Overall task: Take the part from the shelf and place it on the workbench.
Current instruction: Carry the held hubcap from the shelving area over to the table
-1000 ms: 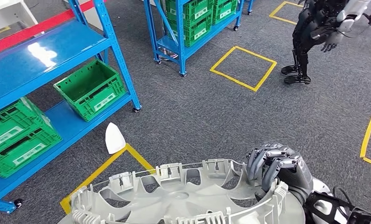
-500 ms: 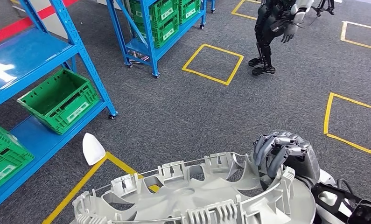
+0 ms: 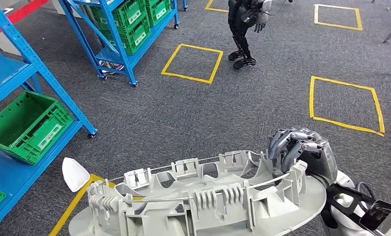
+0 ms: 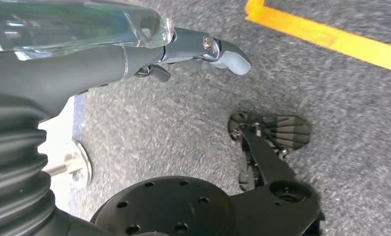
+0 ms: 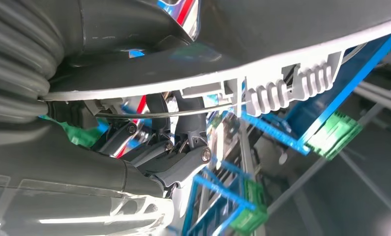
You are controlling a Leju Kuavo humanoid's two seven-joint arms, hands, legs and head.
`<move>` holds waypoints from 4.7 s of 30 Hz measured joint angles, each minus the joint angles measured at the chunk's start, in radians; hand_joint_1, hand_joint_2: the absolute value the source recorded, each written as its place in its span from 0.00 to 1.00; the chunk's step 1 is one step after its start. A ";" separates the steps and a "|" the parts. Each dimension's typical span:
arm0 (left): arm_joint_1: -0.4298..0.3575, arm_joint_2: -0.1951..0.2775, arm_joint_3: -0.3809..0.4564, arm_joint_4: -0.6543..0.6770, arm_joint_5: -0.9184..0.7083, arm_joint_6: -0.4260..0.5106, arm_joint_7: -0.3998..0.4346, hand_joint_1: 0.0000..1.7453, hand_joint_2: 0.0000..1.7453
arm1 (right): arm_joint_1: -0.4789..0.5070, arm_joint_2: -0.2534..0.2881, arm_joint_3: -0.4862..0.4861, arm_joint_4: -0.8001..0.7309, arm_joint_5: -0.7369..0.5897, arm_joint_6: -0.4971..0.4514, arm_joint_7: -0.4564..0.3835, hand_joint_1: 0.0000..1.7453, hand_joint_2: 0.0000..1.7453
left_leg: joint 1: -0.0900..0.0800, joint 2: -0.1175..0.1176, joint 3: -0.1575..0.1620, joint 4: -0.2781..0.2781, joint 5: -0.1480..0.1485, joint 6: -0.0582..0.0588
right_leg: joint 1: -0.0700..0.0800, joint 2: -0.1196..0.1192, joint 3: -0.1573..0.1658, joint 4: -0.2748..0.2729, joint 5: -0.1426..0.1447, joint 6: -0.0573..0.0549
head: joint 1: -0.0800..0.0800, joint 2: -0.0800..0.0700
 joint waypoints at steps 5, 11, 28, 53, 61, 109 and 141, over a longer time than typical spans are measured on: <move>0.007 0.013 0.014 0.000 0.010 0.004 -0.006 0.00 1.00 | 0.017 0.006 -0.006 0.000 0.041 -0.008 -0.003 1.00 1.00 | 0.002 -0.062 -0.142 0.269 -0.096 -0.001 | 0.003 0.053 -0.007 0.000 0.006 -0.013 | 0.000 0.000; 0.012 0.035 0.025 0.000 0.017 -0.015 -0.005 0.00 1.00 | 0.039 0.025 0.001 -0.008 0.105 -0.055 -0.003 1.00 1.00 | -0.002 -0.136 -0.018 -0.028 0.050 0.023 | 0.000 0.121 -0.015 0.000 0.020 0.004 | -0.002 0.000; 0.009 0.044 0.034 -0.004 0.016 -0.024 -0.005 0.00 1.00 | -0.042 0.093 0.061 -0.009 0.121 -0.073 0.053 1.00 1.00 | 0.000 0.045 -0.009 -0.031 0.051 -0.003 | -0.008 -0.022 0.002 0.017 -0.016 0.021 | -0.003 0.000; 0.013 0.021 0.052 -0.006 0.031 -0.018 -0.012 0.00 1.00 | -0.099 0.116 0.086 -0.013 0.149 -0.103 0.063 1.00 1.00 | -0.005 -0.001 -0.022 -0.060 0.086 0.035 | -0.004 0.010 -0.079 0.167 -0.057 0.051 | -0.007 0.000; 0.009 0.015 0.051 -0.006 0.012 -0.035 -0.032 0.00 1.00 | -0.088 0.098 0.075 -0.048 0.166 -0.138 0.039 1.00 1.00 | -0.001 0.018 -0.038 0.002 0.032 -0.003 | -0.005 0.000 0.003 0.008 -0.007 0.009 | -0.010 0.000; 0.000 -0.010 0.082 -0.005 0.050 -0.025 -0.015 0.00 1.00 | -0.141 0.138 0.077 -0.025 0.161 -0.089 0.061 1.00 1.00 | 0.005 -0.071 -0.034 -0.038 0.077 0.037 | 0.002 0.053 -0.087 0.152 -0.068 0.040 | 0.003 0.000; 0.006 -0.011 0.084 -0.005 0.043 -0.043 -0.029 0.00 1.00 | -0.148 0.148 0.086 -0.005 0.173 -0.090 0.051 1.00 1.00 | 0.011 -0.052 -0.032 -0.037 0.070 0.036 | 0.002 0.034 -0.128 0.240 -0.097 0.038 | 0.011 0.000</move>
